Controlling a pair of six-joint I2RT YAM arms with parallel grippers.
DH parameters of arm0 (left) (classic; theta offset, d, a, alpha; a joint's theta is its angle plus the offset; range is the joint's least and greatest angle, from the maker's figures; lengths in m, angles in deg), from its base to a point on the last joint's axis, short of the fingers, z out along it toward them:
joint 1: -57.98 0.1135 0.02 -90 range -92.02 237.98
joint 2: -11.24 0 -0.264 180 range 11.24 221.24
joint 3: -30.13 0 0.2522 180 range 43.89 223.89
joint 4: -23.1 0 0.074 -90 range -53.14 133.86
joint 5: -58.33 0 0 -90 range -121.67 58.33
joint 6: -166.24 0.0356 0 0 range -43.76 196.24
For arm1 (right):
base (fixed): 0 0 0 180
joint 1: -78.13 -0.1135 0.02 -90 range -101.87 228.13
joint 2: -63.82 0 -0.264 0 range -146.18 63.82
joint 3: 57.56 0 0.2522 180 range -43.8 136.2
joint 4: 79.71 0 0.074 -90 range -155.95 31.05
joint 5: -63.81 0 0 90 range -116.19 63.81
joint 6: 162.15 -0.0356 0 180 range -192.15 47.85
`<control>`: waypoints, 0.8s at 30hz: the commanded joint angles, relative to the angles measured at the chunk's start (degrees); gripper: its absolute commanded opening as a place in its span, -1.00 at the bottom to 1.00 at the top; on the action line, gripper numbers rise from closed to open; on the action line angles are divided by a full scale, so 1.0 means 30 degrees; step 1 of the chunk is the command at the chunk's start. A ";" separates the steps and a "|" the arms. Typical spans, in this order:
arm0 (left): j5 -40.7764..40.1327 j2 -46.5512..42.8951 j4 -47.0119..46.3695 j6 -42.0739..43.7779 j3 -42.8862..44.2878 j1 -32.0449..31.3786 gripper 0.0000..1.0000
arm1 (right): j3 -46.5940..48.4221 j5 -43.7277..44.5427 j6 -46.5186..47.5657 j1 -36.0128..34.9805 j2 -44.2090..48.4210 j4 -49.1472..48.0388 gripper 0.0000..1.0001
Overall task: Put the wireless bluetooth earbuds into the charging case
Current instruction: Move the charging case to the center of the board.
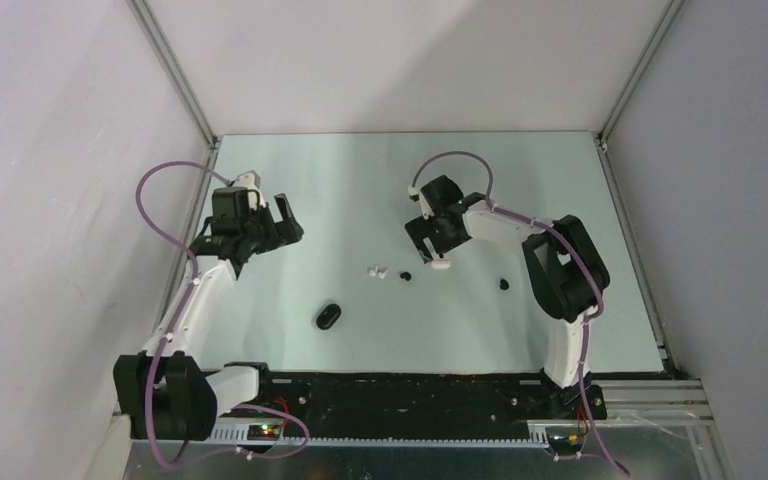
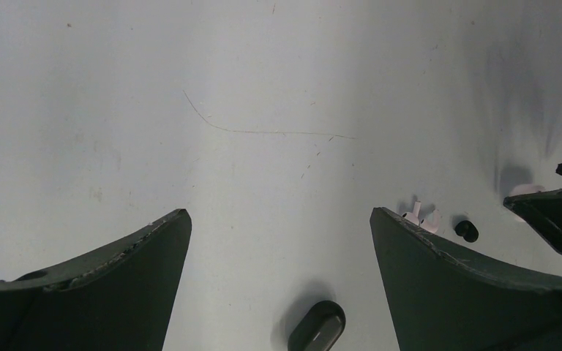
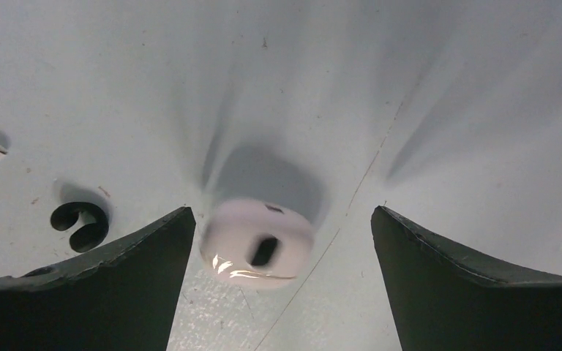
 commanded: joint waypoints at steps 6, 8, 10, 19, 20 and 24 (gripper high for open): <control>0.0315 -0.0319 -0.0647 -0.0079 -0.0213 0.0142 0.99 | -0.0248 -0.0393 0.1023 0.0357 -0.0150 0.0416 0.91; 0.0336 -0.0297 -0.0703 -0.0111 -0.0196 0.0142 0.99 | -0.0628 -0.0209 0.1114 0.0585 0.0108 0.0406 0.91; 0.0357 -0.0254 -0.0707 -0.0137 -0.0194 0.0142 0.99 | -0.0983 0.0029 0.1290 0.0863 0.0430 0.0364 0.91; 0.0501 0.0037 -0.0735 -0.0199 0.0059 0.0142 0.99 | -0.2083 0.0651 0.3244 0.3162 0.1110 0.0943 0.90; 0.0504 0.0056 -0.0742 -0.0201 0.0065 0.0142 0.99 | -0.2136 0.0859 0.3523 0.3508 0.1126 0.0906 0.90; 0.0521 0.0189 -0.0743 -0.0206 0.0119 0.0142 0.99 | -0.1953 0.1142 0.3674 0.4503 0.1240 0.0633 0.88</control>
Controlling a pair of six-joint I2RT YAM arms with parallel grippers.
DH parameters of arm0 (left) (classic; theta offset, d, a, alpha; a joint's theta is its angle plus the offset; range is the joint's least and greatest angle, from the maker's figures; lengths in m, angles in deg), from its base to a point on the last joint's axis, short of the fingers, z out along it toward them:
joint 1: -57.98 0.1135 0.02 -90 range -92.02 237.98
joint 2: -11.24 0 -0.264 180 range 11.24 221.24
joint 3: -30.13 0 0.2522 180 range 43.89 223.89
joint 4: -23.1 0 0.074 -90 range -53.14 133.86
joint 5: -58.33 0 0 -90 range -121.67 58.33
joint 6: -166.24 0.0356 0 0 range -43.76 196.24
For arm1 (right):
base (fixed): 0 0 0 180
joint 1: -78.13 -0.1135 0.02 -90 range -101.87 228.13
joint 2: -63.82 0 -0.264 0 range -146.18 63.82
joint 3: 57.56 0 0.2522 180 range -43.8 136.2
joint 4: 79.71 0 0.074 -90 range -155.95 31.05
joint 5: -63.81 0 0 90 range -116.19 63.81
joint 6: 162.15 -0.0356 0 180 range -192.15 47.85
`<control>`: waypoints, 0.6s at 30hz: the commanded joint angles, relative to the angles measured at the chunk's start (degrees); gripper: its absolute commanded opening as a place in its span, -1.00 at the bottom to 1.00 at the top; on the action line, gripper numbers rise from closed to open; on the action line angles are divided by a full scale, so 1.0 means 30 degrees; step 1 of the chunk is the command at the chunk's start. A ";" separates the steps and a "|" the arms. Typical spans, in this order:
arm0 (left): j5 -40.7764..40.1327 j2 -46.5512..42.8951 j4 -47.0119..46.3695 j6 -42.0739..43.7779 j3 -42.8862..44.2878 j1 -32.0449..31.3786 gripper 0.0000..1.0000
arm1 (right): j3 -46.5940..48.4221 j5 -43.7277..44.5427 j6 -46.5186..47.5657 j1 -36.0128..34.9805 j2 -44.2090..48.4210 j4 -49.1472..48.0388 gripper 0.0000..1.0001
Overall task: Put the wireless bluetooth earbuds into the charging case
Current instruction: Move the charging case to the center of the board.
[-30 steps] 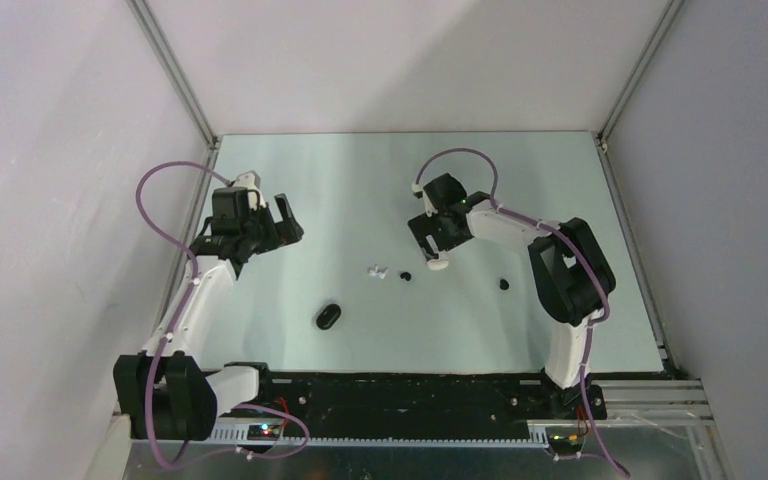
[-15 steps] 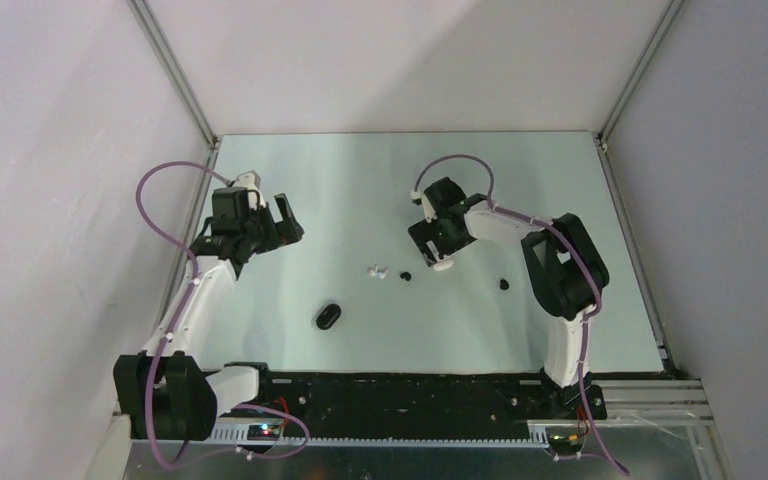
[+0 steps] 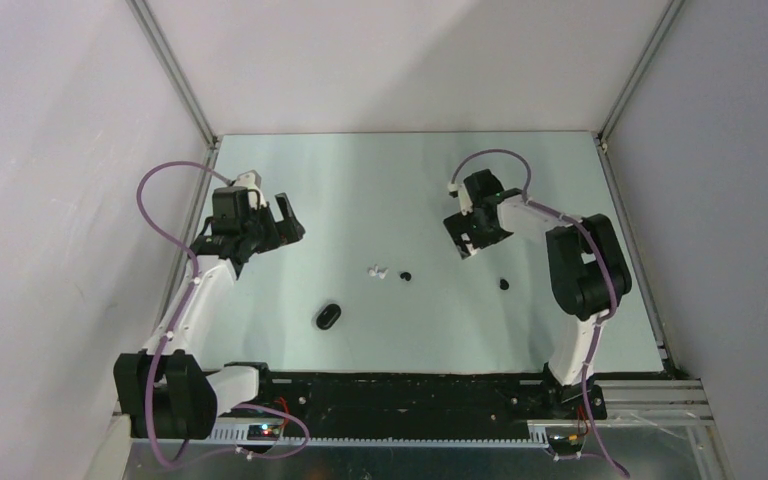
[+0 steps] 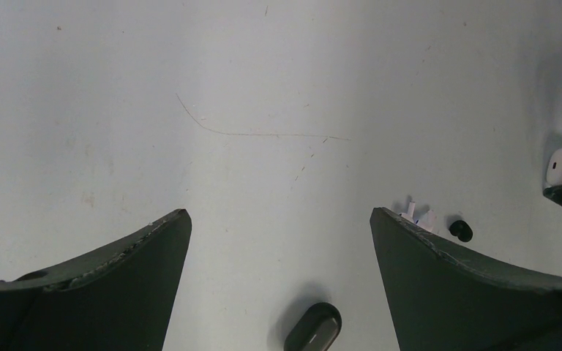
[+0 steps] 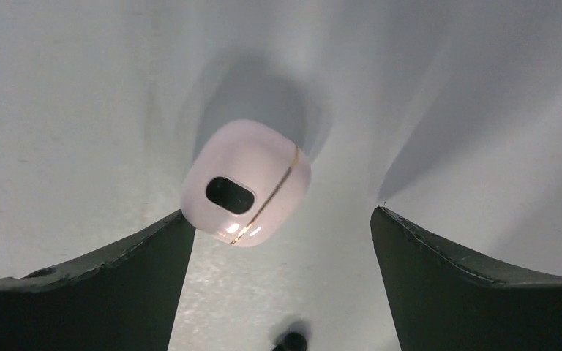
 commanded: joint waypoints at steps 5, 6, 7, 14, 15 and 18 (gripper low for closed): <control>0.0210 0.0134 -0.0499 0.0055 0.0239 0.0142 0.99 | -0.0002 0.1863 0.1373 0.1331 0.0531 0.0384 0.87; 0.0173 0.0110 -0.0508 0.0065 0.0251 0.0142 0.99 | -0.0009 0.1869 0.1348 0.1514 0.0606 0.0397 0.86; 0.0157 0.0059 -0.0492 0.0094 0.0263 0.0142 0.99 | -0.0051 0.2012 0.1329 0.1633 0.0637 0.0391 0.85; 0.0157 -0.0091 -0.0467 0.0289 0.0229 0.0142 0.99 | 0.0516 -0.1796 0.0830 0.1773 0.1650 0.1353 0.73; 0.0164 -0.0078 -0.0462 0.0314 0.0237 0.0142 0.99 | 0.0529 -0.2288 0.0502 0.1697 0.1735 0.1335 0.70; 0.0419 -0.0053 -0.0459 0.0365 0.0322 0.0142 0.99 | 0.0616 -0.2513 0.0069 0.1447 0.1604 0.0877 0.65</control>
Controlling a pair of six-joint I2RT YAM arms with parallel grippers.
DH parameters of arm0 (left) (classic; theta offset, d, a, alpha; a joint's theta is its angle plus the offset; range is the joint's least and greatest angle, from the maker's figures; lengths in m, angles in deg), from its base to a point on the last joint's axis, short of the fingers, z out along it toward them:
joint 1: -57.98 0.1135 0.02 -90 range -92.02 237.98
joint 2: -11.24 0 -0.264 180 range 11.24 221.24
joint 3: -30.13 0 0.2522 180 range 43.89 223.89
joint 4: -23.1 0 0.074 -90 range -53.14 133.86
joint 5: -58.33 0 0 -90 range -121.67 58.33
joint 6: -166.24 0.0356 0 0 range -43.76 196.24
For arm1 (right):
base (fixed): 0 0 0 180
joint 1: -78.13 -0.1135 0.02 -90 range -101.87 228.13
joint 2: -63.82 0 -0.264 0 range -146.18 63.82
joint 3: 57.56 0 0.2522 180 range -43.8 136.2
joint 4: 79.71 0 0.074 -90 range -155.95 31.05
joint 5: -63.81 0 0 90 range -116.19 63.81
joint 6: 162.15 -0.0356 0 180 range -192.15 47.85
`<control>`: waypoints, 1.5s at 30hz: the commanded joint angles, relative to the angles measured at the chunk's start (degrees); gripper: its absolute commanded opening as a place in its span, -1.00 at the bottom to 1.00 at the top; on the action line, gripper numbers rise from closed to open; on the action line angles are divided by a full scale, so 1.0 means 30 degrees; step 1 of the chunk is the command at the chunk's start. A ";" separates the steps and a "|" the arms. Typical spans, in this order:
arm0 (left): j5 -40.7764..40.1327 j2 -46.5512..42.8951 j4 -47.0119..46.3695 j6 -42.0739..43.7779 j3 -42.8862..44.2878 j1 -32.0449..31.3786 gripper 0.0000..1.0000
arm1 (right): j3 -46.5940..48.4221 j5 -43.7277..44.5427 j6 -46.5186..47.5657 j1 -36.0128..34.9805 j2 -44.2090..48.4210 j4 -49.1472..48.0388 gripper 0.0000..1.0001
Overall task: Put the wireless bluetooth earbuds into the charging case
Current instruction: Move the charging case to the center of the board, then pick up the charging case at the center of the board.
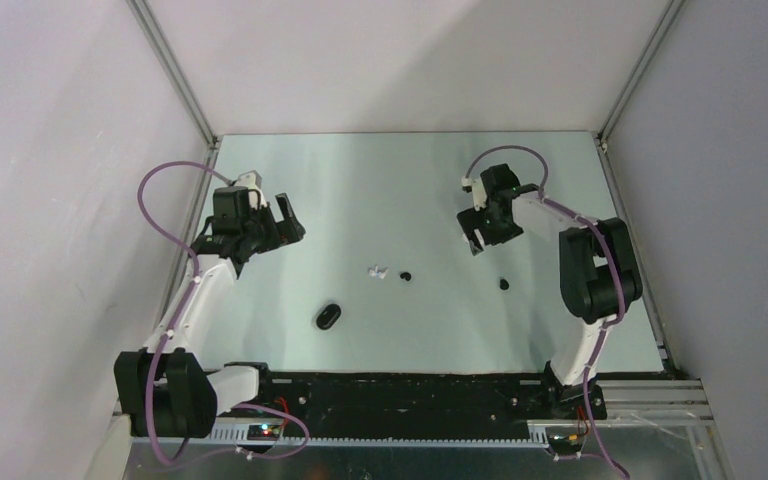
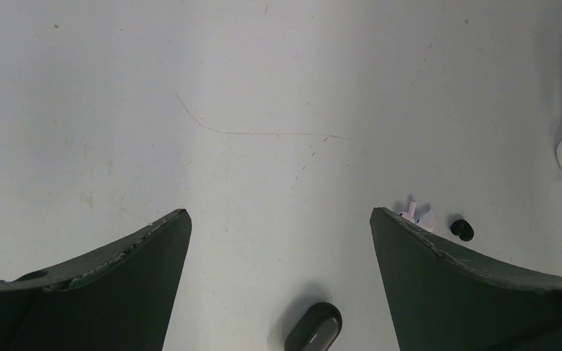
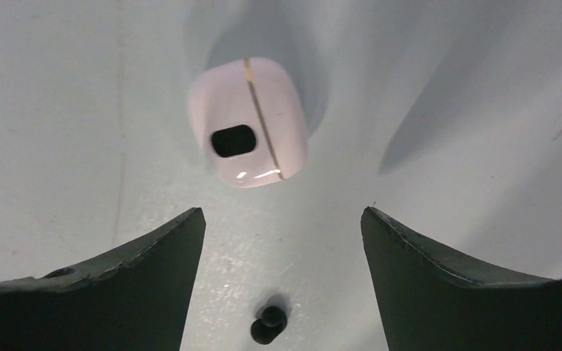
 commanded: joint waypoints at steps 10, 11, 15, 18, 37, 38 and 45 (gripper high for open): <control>0.1784 -0.0465 -0.0429 0.0415 0.0361 0.0113 0.99 | 0.2516 -0.1229 -0.0237 -0.0531 -0.1463 -0.0643 0.39; 0.1761 -0.0476 -0.0434 0.0413 0.0326 0.0113 0.99 | 0.2860 -0.1177 -0.0223 -0.0534 -0.1622 -0.0599 0.37; 0.1710 -0.0598 -0.0407 0.0432 0.0286 0.0112 0.98 | 0.3560 -0.1024 0.0193 -0.0540 -0.2434 -0.0325 0.35; 0.1701 -0.0699 -0.0427 0.0415 0.0305 0.0112 0.98 | 0.3742 -0.1143 0.0402 -0.0532 -0.2826 -0.0162 0.33; 0.2004 -0.0697 -0.0437 0.0362 0.0246 0.0112 0.96 | 0.3755 -0.2078 0.1883 -0.0383 -0.2993 0.1128 0.34; 0.2025 -0.0694 -0.0458 0.0355 0.0217 0.0112 0.96 | 0.3756 -0.2071 0.1906 -0.0358 -0.3002 0.1243 0.34; 0.2068 -0.0693 -0.0461 0.0302 0.0212 0.0112 0.96 | 0.3698 -0.2029 0.2263 0.0033 -0.2987 0.1150 0.26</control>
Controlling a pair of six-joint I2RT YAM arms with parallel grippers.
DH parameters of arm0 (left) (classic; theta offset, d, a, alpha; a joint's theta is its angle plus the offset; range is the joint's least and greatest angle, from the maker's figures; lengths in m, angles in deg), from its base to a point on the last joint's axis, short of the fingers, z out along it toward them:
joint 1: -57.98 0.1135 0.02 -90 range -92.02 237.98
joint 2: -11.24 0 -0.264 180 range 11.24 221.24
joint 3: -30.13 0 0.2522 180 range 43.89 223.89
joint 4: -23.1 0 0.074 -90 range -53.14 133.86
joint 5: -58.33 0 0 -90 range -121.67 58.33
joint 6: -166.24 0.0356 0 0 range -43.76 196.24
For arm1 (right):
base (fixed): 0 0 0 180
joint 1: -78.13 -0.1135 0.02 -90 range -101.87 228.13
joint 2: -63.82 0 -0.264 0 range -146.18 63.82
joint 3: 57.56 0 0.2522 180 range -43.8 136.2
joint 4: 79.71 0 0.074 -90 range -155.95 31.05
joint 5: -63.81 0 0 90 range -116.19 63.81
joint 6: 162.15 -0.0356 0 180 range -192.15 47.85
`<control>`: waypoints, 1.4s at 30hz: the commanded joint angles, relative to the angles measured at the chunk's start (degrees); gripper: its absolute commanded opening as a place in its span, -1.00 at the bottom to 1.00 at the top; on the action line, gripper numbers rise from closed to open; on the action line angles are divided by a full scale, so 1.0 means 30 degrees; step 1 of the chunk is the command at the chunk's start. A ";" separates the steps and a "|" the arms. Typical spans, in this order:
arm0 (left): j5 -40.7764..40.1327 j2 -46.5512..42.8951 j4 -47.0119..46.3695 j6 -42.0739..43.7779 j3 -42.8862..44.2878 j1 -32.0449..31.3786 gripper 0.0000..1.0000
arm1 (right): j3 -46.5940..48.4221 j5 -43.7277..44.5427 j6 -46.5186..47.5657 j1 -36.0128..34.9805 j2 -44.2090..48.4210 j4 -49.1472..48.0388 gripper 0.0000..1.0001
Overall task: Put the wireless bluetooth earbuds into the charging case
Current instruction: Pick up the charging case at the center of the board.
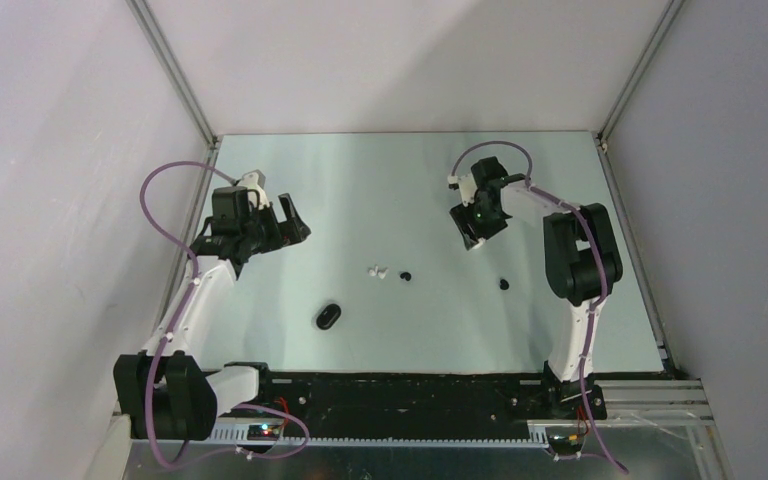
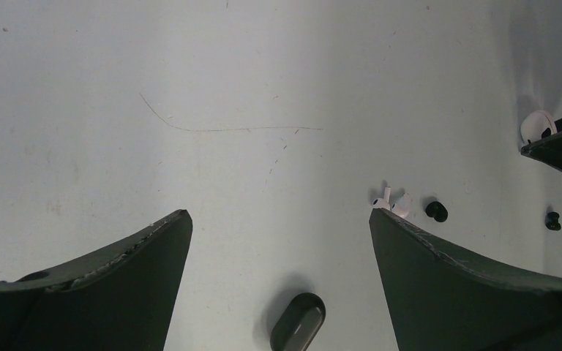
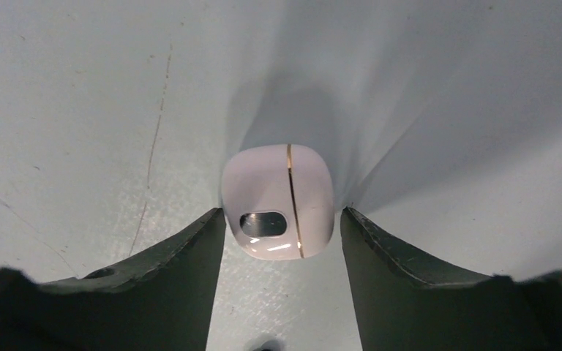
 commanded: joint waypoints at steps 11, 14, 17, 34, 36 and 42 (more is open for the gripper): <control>0.0589 -0.0491 -0.0487 0.0248 0.0254 0.0083 0.96 | 0.0638 -0.0666 0.2148 0.0087 -0.0552 -0.0472 0.10; 0.0680 -0.0426 -0.0493 0.0281 0.0274 0.0065 0.95 | 0.0728 -0.0785 0.2577 0.0032 -0.0675 -0.0593 0.00; 0.0885 -0.0302 -0.0504 0.0317 0.0322 0.0014 0.95 | 0.0764 -0.1005 0.2857 -0.0002 -0.0668 -0.0421 -0.14; 0.6956 0.3554 -0.2977 0.0563 0.6476 -0.3461 0.77 | 0.0100 -0.4108 0.2694 -0.3409 0.7658 -0.3831 -0.20; 0.7740 0.4162 -0.3164 0.0689 0.7411 -0.4048 0.72 | -0.0015 -0.3871 0.2574 -0.4140 0.8261 -0.4814 -0.19; 1.0410 0.5451 -0.3332 0.1177 0.9414 -0.4962 0.57 | -0.0190 -0.3446 0.2491 -0.5769 0.9263 -0.7300 -0.19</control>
